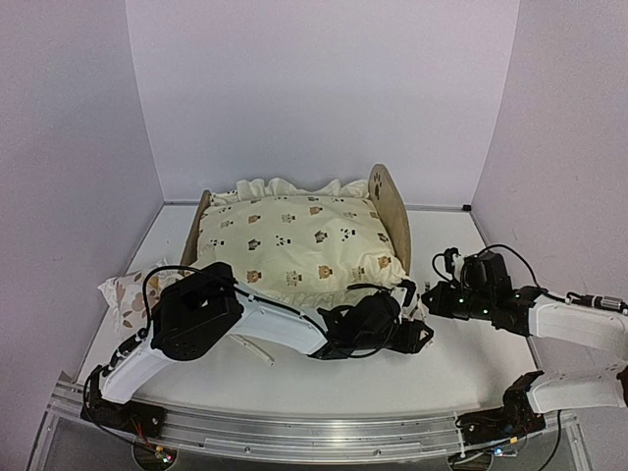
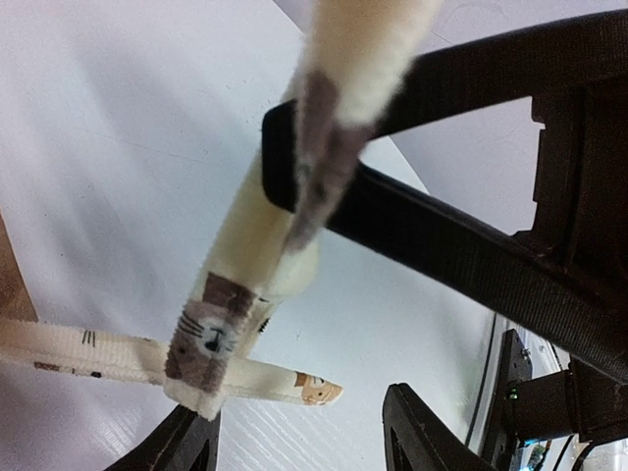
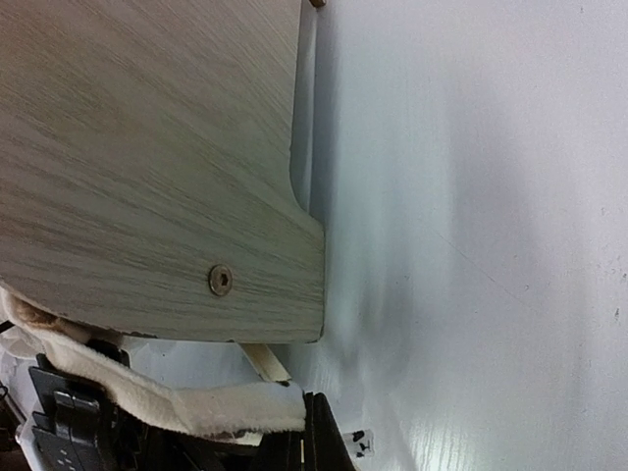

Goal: Set up the pet bed

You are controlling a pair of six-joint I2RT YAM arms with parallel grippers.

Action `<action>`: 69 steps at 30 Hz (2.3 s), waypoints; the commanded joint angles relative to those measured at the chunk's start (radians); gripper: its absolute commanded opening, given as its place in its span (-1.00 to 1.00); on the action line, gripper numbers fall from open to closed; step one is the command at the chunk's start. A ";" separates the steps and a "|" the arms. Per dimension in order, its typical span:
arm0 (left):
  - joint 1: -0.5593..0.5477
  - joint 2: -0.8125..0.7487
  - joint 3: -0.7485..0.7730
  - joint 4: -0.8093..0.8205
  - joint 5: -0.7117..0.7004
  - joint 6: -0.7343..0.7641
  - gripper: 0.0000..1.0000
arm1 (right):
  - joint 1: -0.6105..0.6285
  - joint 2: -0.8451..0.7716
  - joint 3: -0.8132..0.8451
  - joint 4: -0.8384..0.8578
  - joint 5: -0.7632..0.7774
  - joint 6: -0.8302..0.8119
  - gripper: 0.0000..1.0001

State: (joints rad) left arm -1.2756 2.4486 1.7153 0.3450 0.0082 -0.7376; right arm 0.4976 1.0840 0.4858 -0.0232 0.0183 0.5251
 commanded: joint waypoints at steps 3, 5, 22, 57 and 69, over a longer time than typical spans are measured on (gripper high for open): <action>0.006 0.013 0.006 -0.034 -0.037 -0.057 0.30 | -0.004 -0.032 0.018 -0.008 -0.009 0.010 -1.00; 0.007 0.018 0.010 -0.036 -0.038 -0.067 0.33 | -0.005 -0.038 0.020 -0.010 -0.008 0.011 -1.00; 0.005 0.046 -0.029 0.155 -0.026 -0.151 0.11 | -0.004 -0.075 0.008 -0.033 -0.011 0.019 -1.00; 0.043 0.039 -0.194 0.457 0.066 -0.258 0.02 | -0.004 -0.194 0.001 -0.125 -0.181 0.167 -1.00; 0.042 0.010 -0.239 0.504 0.041 -0.272 -0.60 | -0.003 -0.179 -0.010 -0.128 -0.225 0.200 -1.00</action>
State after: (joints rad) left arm -1.2663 2.4981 1.5005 0.8150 0.0947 -0.9816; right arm 0.4976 0.9010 0.4709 -0.1482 -0.1838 0.7116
